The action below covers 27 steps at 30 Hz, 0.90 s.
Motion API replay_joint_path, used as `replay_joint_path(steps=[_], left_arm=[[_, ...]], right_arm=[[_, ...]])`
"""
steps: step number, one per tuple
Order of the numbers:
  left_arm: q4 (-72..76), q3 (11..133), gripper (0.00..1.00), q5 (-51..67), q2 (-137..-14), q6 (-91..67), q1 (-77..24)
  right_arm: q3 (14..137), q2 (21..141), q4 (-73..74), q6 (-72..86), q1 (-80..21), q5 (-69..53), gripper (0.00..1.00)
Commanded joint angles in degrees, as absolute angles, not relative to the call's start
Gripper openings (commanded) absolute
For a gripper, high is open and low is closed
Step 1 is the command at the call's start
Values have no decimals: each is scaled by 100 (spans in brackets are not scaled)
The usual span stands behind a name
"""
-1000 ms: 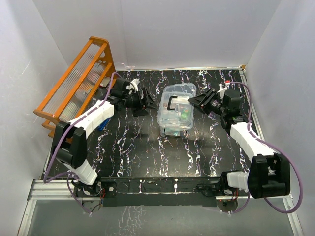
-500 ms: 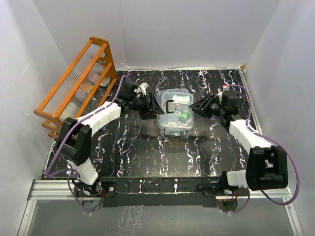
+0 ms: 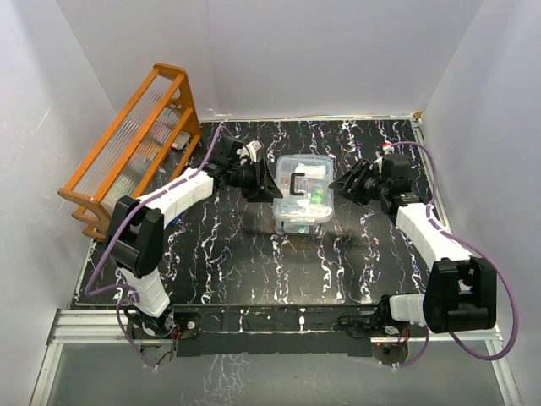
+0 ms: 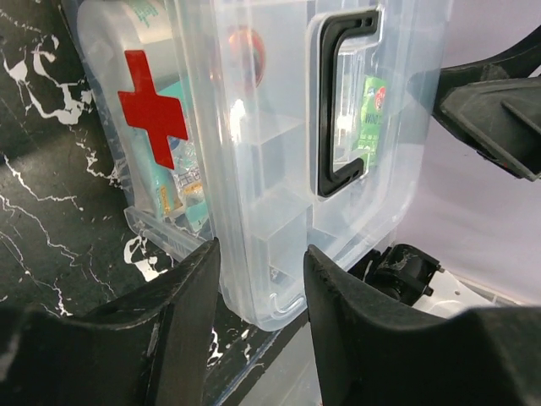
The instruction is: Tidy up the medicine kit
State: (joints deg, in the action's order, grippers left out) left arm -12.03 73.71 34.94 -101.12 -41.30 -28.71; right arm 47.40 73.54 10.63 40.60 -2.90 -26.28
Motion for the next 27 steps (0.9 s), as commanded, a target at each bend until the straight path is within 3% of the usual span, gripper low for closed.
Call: replay_joint_path(steps=[1,12,18,27], left_arm=[[-1595,7835,42,3665,-10201,-3770,-3014],[-2029,8209,44,3235,-10514,-3626,-3054],[-2206,8234,50,2970,-10547,-3604,-3058],[-2330,8227,45,2895,-10442,-3349,-2970]], right_arm=[[4977,7215,1405,3576,-291,-2504,47],[4815,7228,1698,3533,-321,-2317,44],[4773,7554,1722,3585,-339,-2794,44],[4047,7135,1118,4519,-754,-3344,32]])
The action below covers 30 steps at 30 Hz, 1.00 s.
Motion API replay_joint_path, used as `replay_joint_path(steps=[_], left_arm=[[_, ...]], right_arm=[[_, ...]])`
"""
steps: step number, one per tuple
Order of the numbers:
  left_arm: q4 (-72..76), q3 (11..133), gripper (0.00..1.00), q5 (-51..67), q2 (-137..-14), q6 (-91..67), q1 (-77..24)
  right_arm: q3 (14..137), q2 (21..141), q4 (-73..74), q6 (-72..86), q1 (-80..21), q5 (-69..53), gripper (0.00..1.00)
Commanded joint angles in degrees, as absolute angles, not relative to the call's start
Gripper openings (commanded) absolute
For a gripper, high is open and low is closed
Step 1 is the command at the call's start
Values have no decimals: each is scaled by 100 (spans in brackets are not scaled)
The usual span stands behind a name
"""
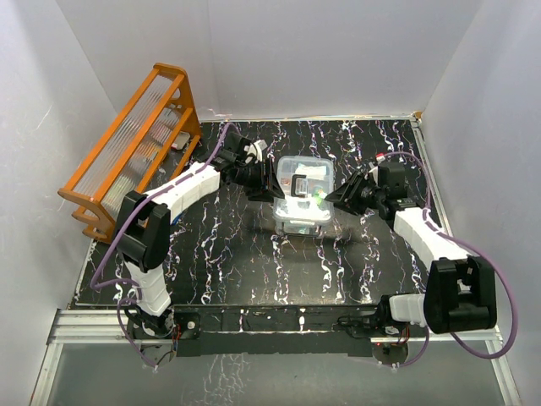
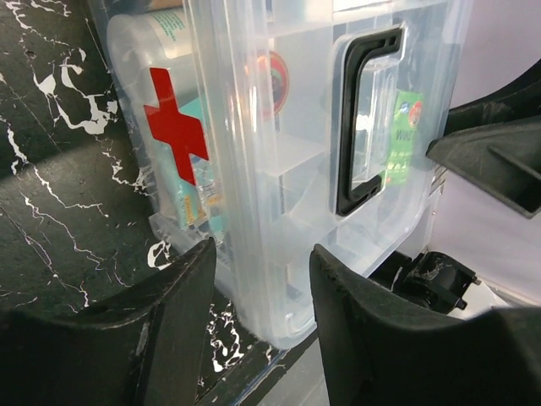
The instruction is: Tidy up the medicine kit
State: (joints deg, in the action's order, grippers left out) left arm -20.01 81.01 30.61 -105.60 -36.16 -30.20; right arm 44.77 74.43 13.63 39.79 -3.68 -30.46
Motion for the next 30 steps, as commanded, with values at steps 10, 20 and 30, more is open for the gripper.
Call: replay_joint_path(steps=[10,20,30], left_arm=[[-2949,8213,42,2627,-10318,-2584,-2671],[-3632,8456,49,2132,-10261,-1688,-2364],[-3837,8903,69,1999,-10053,-1556,-2257]], right_arm=[[3463,6671,93,6464,-2870,-1966,24],[3869,6838,153,6741,-3608,-1058,40],[4556,6140,1886,5802,-3609,85,71]])
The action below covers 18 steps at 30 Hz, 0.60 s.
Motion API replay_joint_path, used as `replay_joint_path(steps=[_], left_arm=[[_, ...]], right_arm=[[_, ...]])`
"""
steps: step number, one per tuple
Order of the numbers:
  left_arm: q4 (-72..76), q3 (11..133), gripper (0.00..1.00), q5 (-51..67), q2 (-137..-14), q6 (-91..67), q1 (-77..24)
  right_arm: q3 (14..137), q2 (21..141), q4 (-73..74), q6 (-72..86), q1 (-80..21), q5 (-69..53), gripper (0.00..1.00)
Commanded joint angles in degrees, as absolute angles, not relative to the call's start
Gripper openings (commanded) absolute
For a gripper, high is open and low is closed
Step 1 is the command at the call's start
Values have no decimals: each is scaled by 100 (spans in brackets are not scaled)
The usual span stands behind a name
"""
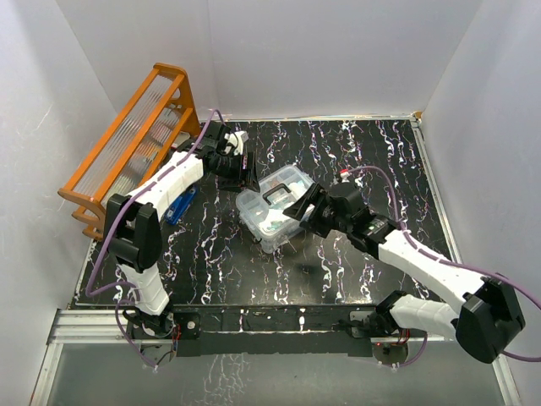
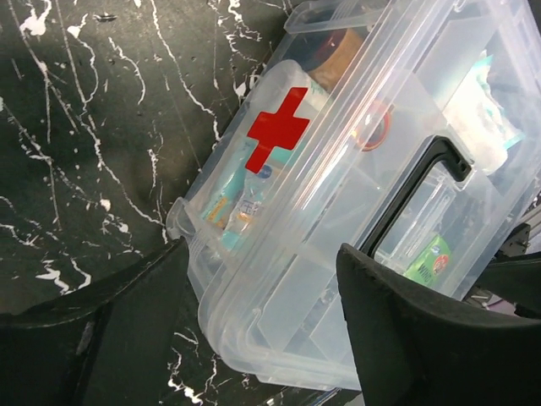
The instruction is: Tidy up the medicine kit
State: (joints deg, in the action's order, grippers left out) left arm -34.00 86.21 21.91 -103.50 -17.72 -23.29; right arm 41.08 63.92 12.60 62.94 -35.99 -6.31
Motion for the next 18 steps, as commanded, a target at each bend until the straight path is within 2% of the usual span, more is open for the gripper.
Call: replay_joint_path(steps=[1,9,12,14,18], left_arm=[[-3861,8930,71,1954,-10034,-1573,-2239],[-3787,8402,80,690,-8969,-2481,-2068],[-3587,7804,87,628,-8326,-2915,-2056],[-3324,7289,98,846,-7907,-3167,-2052],[-2504,6200,99,1495,-6994,-3811,-2050]], right_arm=[[4632,6113,1938,5652,-3611,226,71],[6036,6722,2481,3423,-3468,1188,76],[6513,7294,2476,2625,-3197,866,78],[6739,7660,2443,2281,-2890,365,78],[6839,8217,2124,1837,-2309,-734,79]])
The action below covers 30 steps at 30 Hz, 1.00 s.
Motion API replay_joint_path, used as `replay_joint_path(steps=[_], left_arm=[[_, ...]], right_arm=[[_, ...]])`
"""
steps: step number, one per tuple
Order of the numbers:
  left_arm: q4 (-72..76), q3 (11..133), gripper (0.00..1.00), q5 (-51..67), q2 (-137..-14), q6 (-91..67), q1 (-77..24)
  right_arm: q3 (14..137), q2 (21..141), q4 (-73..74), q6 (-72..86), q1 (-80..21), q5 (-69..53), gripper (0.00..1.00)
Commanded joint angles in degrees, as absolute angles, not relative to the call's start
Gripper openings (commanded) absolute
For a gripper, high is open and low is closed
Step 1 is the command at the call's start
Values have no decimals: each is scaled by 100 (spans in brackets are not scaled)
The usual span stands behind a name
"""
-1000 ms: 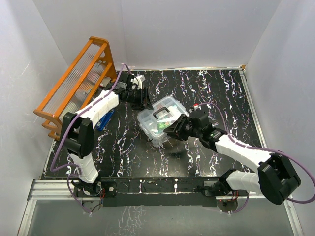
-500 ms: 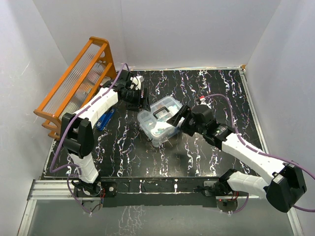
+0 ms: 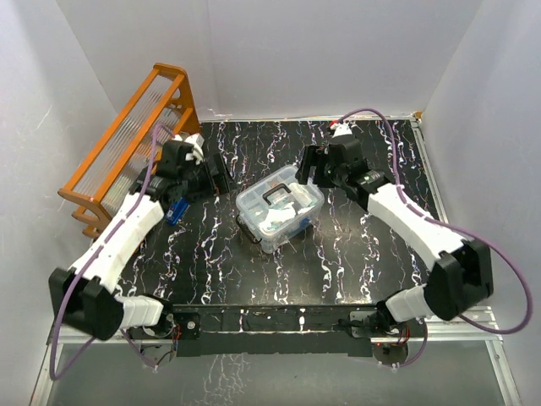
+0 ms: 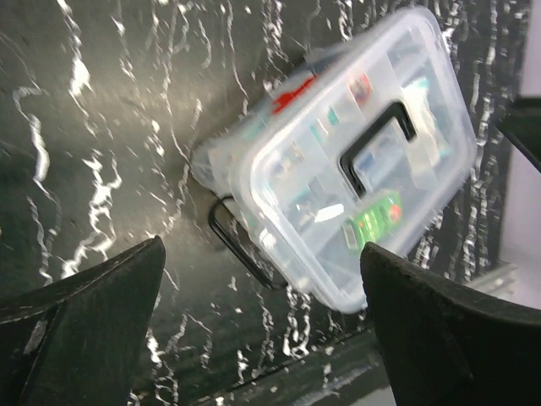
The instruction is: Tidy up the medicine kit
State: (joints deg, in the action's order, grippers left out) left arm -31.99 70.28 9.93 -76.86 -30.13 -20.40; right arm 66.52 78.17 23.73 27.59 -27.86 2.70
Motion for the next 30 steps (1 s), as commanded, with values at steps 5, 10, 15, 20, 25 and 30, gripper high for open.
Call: replay_joint_path(steps=[5,10,15,20,25,30], left_arm=[[-1535,5195,98,2345,-6560,-4429,-2054],[-834,4612,86,2910,-6734,-4983,-2052],[-420,4464,75,3302,-7127,-5073,-2054],[-394,4548,63,3537,-7479,-4963,-2052],[-741,4623,55,3354,-7780,-4717,-2049],[-1059,4829,48,3008,-8153,-4440,-2054]], right_arm=[[6776,8680,1843,1729,-1842,-1878,80],[6372,8683,1663,1924,-1688,-2368,76],[5818,8446,1656,2117,-1679,-2486,64],[5268,8086,1624,2397,-1679,-2608,54],[4933,7656,1728,2721,-1687,-2610,53],[4576,7198,1926,3260,-1779,-2425,52]])
